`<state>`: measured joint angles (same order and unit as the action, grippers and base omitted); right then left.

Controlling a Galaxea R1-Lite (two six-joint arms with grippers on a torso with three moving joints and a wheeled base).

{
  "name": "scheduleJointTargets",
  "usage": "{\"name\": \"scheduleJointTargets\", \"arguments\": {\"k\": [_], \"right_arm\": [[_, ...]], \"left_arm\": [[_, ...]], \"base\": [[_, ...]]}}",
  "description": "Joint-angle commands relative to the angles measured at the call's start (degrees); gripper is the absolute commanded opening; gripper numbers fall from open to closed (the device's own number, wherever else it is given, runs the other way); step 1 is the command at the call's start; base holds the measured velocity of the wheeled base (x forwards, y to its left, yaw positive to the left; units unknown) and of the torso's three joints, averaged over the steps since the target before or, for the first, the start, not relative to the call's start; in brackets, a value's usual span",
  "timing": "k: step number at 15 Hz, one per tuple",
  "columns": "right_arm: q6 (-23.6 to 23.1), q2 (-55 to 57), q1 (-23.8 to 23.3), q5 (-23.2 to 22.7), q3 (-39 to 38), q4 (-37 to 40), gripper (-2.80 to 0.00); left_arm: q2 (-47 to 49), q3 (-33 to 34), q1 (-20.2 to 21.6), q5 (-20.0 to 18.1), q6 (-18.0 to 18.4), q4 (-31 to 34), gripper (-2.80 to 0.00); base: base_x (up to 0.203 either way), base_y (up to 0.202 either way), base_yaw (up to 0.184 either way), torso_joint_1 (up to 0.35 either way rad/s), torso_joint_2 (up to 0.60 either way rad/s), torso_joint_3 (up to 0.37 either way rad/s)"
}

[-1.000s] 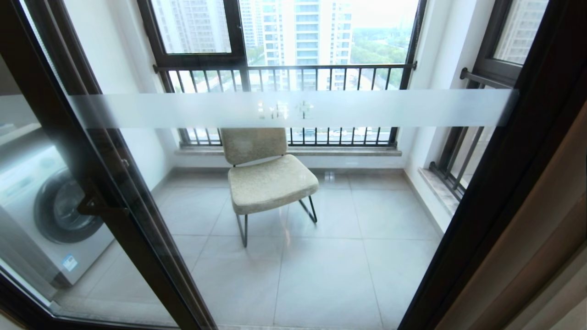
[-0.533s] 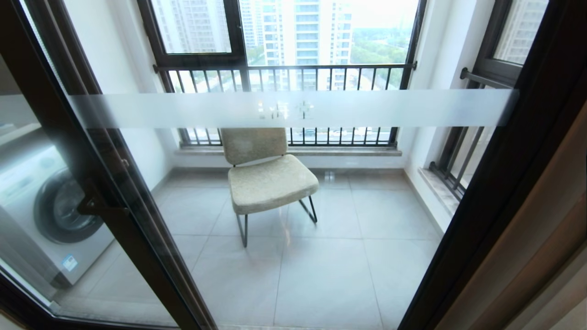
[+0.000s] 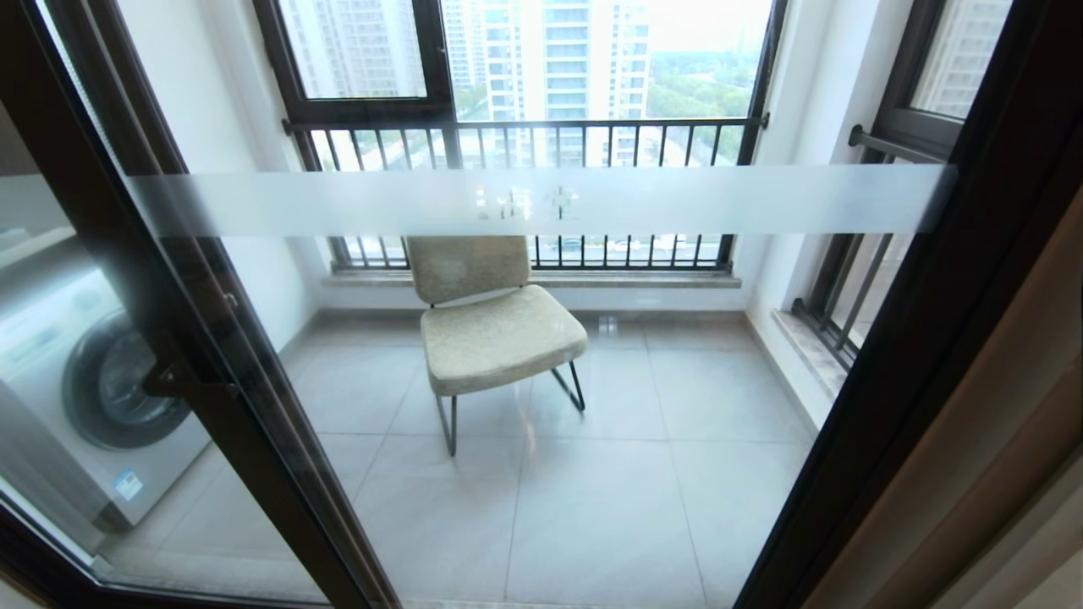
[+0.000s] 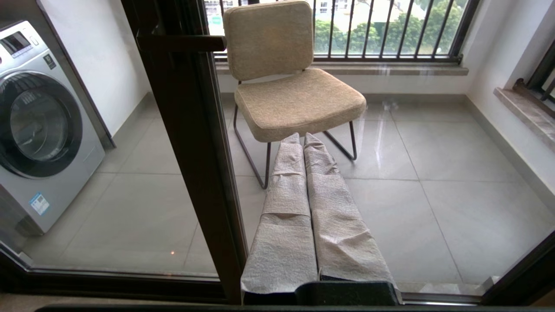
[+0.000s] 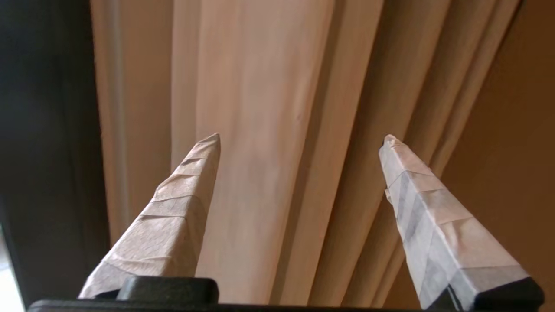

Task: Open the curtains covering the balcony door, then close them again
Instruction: Close the inner curtains on both sides

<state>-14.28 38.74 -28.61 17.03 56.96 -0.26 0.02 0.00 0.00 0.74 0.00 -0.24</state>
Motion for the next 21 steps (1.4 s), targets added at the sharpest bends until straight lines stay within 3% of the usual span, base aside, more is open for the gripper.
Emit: {"name": "scheduleJointTargets", "arguments": {"k": [1,11,13,15,18,19,21], "right_arm": [[2.1,5.9,-6.2,-3.8,3.8,-0.7,0.00],[11.2,26.0,-6.9,-5.7,16.3,-3.7,0.00],[12.6,30.3,-6.8,-8.1,19.9,-5.3,0.00],[14.3,33.5,-6.9,-13.7,21.8,-9.1,0.00],[15.4,36.7,-6.9,-17.0,24.7,-12.9,0.00],[15.5,37.4,-6.9,-18.4,25.3,-13.6,-2.80],[15.8,37.6,-6.8,-19.6,25.2,-13.9,-2.80]], "left_arm": [[0.0,0.0,0.0,0.0,0.0,0.0,-2.80],[0.0,0.0,0.0,0.0,0.0,0.0,-2.80],[0.0,0.0,0.1,0.0,-0.1,0.0,-2.80],[0.0,0.0,0.0,0.0,0.0,0.0,-2.80],[0.0,0.0,0.0,0.0,0.0,0.0,-2.80],[0.0,0.0,0.0,0.0,0.0,0.0,-2.80],[0.0,0.0,0.0,0.0,0.0,0.0,-2.80]], "base": [[0.000,0.000,0.000,0.000,0.00,0.000],[0.000,0.000,0.000,0.000,0.00,0.000],[0.000,0.000,0.000,0.000,0.00,0.000],[0.000,0.000,0.000,0.000,0.00,0.000],[0.000,0.000,0.000,0.000,0.00,0.000],[0.000,0.000,0.000,0.000,0.00,0.000],[0.000,0.000,0.000,0.000,0.00,0.000]]}}
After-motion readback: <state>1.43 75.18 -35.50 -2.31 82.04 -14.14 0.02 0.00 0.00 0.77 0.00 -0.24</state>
